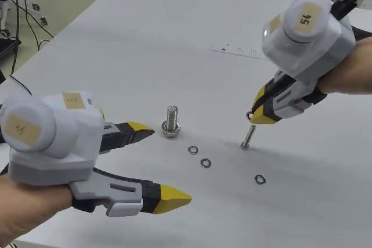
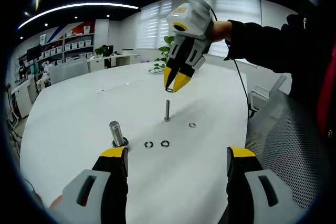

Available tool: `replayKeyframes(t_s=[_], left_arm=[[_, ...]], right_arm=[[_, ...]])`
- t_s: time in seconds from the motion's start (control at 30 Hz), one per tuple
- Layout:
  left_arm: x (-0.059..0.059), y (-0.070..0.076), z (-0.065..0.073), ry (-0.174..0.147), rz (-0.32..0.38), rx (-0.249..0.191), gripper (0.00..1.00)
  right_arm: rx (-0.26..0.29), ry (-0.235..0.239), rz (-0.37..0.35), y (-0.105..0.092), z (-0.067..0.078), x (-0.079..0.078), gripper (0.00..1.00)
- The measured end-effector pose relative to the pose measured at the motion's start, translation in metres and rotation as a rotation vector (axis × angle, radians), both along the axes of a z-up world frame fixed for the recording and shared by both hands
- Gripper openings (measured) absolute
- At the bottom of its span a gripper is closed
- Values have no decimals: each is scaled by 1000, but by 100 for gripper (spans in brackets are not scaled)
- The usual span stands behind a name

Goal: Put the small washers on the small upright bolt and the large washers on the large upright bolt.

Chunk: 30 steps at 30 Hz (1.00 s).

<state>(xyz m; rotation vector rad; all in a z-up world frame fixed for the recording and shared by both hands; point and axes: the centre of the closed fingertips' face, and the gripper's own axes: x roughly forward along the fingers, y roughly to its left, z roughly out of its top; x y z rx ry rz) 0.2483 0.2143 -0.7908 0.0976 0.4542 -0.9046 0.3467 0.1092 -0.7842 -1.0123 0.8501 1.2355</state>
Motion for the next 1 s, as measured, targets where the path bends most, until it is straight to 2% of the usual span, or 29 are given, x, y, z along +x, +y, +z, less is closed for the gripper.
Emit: replayKeyframes(t_s=[0.43,0.53,1.0], left_arm=[[6,-7,-2,14,-21,11,77],[7,-9,-3,16,-22,9,77],[7,-9,-6,24,-15,8,77]], right_arm=[[3,32,-39,-11,-15,10,13],[-2,32,-41,-13,-20,18,13],[-13,51,-39,-15,-29,18,13]])
